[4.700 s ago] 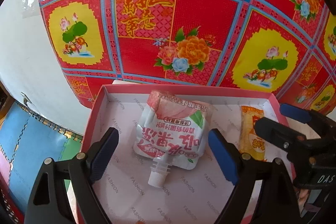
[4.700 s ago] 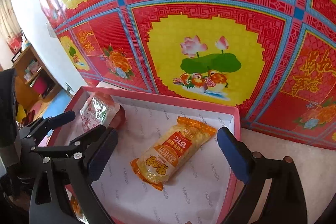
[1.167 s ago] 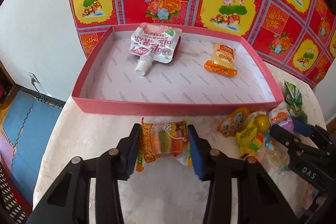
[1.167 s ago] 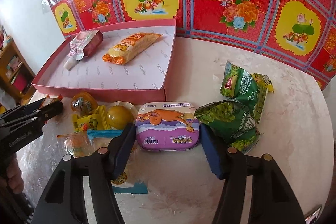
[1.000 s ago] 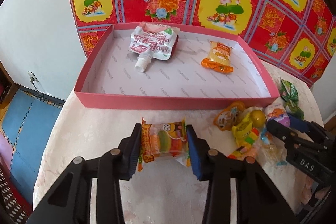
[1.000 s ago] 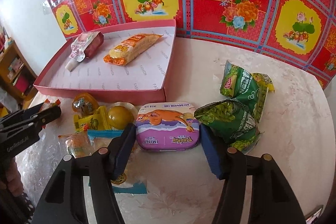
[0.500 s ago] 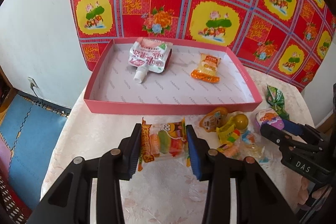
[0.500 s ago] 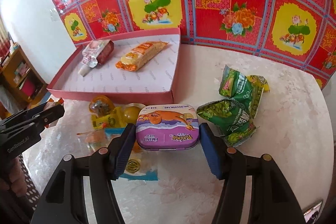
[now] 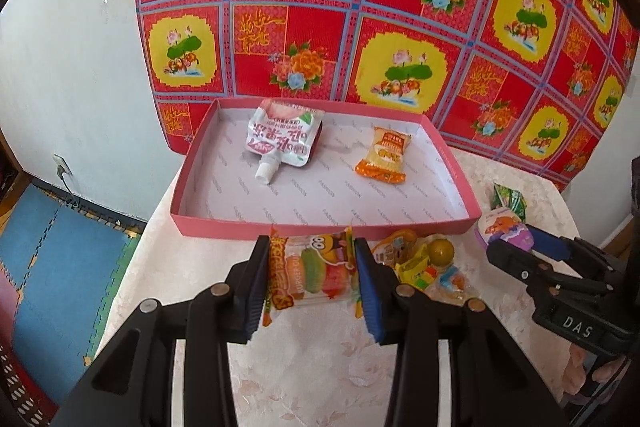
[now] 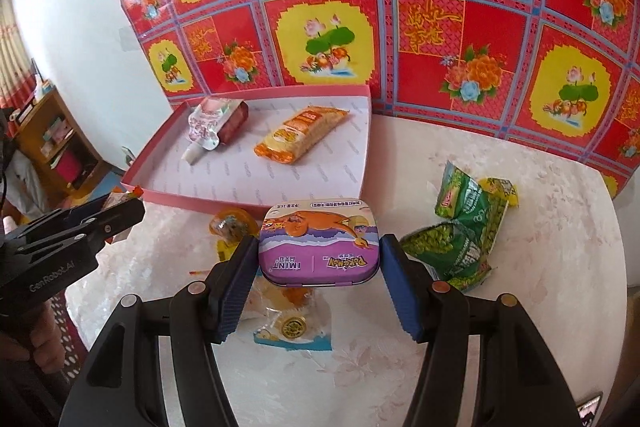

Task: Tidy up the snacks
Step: 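Carry the candy pack into the tray with the left gripper while the right gripper carries the purple tin there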

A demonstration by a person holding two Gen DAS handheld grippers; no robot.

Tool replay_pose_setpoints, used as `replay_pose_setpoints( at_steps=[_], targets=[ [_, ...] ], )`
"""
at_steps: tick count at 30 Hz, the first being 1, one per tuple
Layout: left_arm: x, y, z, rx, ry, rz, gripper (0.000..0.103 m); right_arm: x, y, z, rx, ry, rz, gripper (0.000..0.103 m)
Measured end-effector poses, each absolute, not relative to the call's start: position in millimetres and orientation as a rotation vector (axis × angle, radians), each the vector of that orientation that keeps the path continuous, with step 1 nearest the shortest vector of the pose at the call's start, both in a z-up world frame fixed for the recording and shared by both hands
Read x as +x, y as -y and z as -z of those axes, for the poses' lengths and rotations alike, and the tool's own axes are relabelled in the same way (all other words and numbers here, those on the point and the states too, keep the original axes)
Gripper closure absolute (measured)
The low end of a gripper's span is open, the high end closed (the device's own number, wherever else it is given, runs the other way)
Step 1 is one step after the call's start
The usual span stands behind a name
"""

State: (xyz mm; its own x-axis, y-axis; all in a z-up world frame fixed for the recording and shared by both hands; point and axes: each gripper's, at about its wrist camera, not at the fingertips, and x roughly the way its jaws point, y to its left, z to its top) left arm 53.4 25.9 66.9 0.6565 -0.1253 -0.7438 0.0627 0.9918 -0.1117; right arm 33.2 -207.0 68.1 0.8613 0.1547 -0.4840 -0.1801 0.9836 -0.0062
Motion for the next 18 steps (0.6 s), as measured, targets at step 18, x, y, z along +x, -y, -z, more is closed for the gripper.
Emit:
replay_pose_setpoints(
  at_steps=[18],
  targets=[
    [89.9, -46.1, -91.2, -0.113, -0.793, 0.071, 0.061, 54.7, 180.6, -90.4, -0.086, -0.5, -0.235, 0.04]
  ],
)
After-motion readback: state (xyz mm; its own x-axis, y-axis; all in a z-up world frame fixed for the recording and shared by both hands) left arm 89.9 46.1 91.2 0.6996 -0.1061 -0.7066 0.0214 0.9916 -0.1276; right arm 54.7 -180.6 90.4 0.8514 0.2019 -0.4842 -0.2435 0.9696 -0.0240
